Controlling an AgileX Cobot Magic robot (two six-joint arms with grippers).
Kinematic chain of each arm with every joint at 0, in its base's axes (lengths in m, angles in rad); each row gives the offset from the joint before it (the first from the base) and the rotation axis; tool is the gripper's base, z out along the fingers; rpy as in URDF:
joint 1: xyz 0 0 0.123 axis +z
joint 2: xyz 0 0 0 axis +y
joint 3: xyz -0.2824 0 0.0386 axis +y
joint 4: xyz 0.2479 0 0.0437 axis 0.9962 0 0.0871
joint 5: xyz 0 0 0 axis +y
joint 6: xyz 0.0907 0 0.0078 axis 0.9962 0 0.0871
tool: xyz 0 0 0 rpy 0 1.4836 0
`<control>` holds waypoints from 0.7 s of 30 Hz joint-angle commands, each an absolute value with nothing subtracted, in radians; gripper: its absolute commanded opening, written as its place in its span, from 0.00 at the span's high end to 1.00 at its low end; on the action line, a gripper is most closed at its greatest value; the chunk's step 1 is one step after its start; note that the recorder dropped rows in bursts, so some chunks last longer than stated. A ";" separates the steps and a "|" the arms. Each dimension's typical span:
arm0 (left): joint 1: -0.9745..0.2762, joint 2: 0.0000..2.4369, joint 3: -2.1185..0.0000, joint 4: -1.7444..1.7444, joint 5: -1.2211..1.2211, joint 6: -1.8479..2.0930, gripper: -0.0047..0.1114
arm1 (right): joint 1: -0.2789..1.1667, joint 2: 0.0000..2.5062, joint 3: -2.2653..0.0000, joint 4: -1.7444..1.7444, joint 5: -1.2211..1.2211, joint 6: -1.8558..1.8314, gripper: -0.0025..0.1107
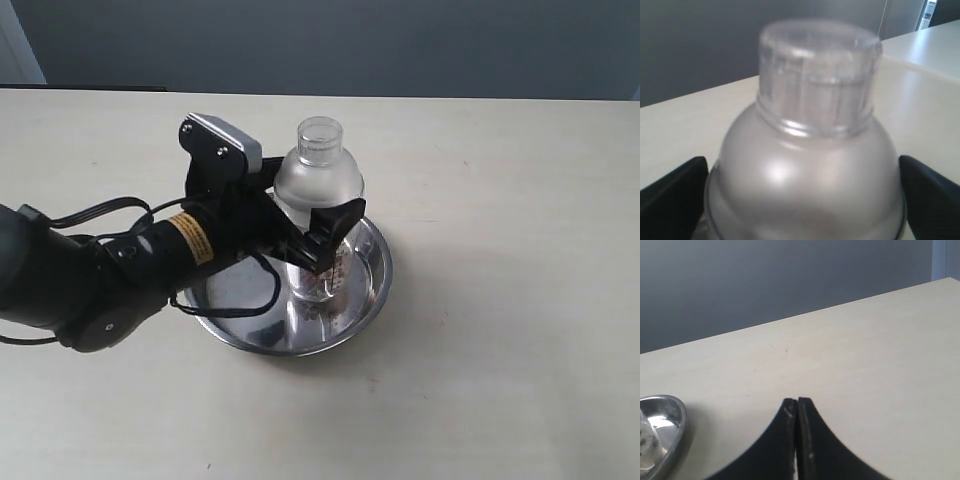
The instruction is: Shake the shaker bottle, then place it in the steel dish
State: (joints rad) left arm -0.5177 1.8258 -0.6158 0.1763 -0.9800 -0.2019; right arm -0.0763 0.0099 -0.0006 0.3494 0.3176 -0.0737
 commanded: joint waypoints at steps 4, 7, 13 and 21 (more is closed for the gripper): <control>-0.494 1.721 -0.612 0.173 -0.990 -0.200 0.16 | -0.079 0.005 0.000 0.350 0.307 -0.077 0.98; -0.483 1.668 -0.612 0.180 -0.955 -0.163 0.16 | -0.079 0.005 0.000 0.350 0.307 -0.077 0.98; -0.481 1.497 -0.612 0.176 -0.728 -0.032 0.42 | -0.079 0.005 0.000 0.350 0.307 -0.077 0.98; -0.481 1.246 -0.612 0.082 -0.409 0.070 0.96 | -0.079 0.005 0.000 0.350 0.307 -0.077 0.98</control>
State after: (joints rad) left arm -0.4861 1.3123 -0.6158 0.1248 -0.5154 0.0162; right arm -0.0763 0.0099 -0.0006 0.3510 0.3176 -0.0757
